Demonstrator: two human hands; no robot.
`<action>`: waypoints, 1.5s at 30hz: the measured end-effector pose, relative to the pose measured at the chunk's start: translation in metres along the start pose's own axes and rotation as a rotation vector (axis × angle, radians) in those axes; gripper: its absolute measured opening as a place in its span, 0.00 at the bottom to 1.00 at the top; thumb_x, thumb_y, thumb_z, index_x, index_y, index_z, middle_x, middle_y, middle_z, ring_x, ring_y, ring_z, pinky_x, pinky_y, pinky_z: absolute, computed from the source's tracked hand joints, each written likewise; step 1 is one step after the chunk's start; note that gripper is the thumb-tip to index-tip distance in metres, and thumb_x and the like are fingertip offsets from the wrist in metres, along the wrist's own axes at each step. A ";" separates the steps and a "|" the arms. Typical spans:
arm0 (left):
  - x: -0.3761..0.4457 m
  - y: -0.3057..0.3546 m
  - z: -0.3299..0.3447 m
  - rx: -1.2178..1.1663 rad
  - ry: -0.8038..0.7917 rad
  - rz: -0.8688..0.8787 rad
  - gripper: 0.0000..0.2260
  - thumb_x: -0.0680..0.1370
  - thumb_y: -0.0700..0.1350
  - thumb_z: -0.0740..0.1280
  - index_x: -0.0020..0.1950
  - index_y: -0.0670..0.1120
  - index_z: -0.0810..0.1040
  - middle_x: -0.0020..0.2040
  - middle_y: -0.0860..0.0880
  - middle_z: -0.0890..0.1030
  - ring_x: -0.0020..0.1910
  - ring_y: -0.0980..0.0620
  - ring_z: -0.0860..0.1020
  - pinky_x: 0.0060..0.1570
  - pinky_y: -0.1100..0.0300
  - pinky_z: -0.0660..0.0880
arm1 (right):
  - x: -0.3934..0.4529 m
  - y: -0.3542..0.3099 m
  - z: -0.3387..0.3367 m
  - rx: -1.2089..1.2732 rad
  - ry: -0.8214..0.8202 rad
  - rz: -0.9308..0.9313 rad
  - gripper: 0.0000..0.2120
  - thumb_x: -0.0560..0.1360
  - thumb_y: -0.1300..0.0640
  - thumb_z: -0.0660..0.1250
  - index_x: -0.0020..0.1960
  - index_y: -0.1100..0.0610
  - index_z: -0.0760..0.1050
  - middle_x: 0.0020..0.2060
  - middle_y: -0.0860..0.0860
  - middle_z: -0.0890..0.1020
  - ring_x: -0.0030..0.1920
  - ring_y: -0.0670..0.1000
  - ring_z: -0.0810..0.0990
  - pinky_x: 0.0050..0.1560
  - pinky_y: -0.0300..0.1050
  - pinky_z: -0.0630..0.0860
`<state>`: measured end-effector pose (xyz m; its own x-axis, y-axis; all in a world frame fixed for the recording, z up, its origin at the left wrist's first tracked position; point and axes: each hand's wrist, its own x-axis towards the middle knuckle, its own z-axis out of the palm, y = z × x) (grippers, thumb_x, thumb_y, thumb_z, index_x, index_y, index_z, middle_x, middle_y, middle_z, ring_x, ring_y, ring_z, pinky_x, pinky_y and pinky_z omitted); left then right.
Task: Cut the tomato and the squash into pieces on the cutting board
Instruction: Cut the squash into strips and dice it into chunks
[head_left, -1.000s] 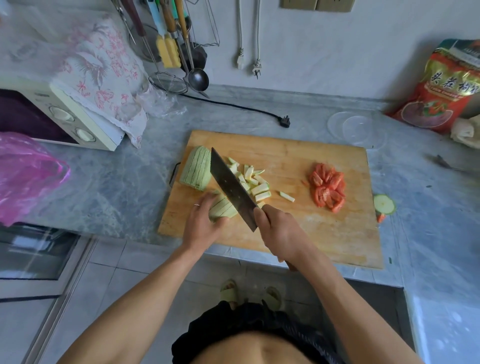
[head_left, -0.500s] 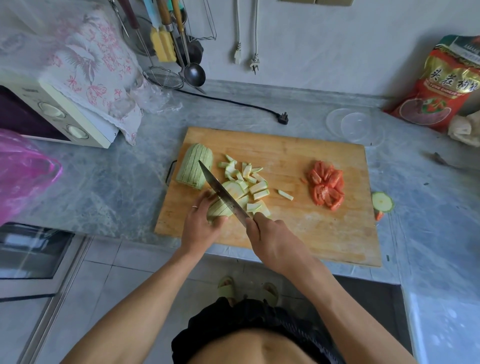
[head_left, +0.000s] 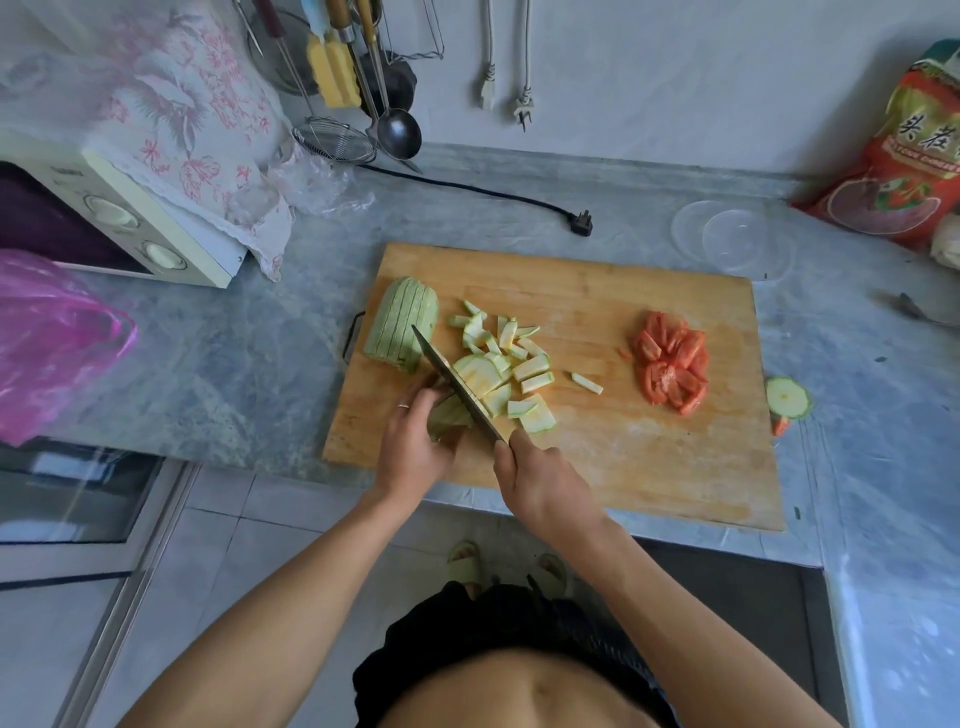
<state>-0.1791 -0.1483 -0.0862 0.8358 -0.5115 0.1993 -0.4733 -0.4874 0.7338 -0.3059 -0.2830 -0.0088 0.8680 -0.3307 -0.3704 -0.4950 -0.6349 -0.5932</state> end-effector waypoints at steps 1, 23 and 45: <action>0.001 0.000 0.000 -0.008 -0.001 0.003 0.22 0.69 0.41 0.78 0.60 0.44 0.77 0.61 0.48 0.80 0.62 0.48 0.78 0.55 0.49 0.78 | 0.000 0.001 -0.002 0.021 0.002 -0.003 0.18 0.84 0.45 0.50 0.47 0.58 0.65 0.32 0.55 0.73 0.32 0.60 0.73 0.33 0.49 0.67; -0.007 -0.004 -0.010 -0.002 0.064 -0.034 0.22 0.72 0.45 0.77 0.64 0.43 0.77 0.62 0.48 0.81 0.59 0.50 0.79 0.57 0.54 0.77 | -0.024 -0.014 -0.033 0.123 0.045 -0.093 0.18 0.84 0.46 0.53 0.41 0.57 0.66 0.29 0.55 0.73 0.28 0.55 0.68 0.26 0.43 0.60; -0.007 0.002 -0.008 0.012 0.059 -0.071 0.19 0.70 0.42 0.78 0.59 0.44 0.79 0.55 0.49 0.84 0.54 0.48 0.81 0.48 0.57 0.79 | -0.006 -0.013 0.008 0.013 -0.028 -0.007 0.16 0.84 0.45 0.48 0.46 0.56 0.63 0.34 0.54 0.73 0.32 0.58 0.71 0.34 0.48 0.66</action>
<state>-0.1839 -0.1397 -0.0806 0.8823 -0.4330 0.1847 -0.4150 -0.5301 0.7395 -0.3053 -0.2671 -0.0046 0.8703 -0.3063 -0.3857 -0.4892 -0.6277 -0.6055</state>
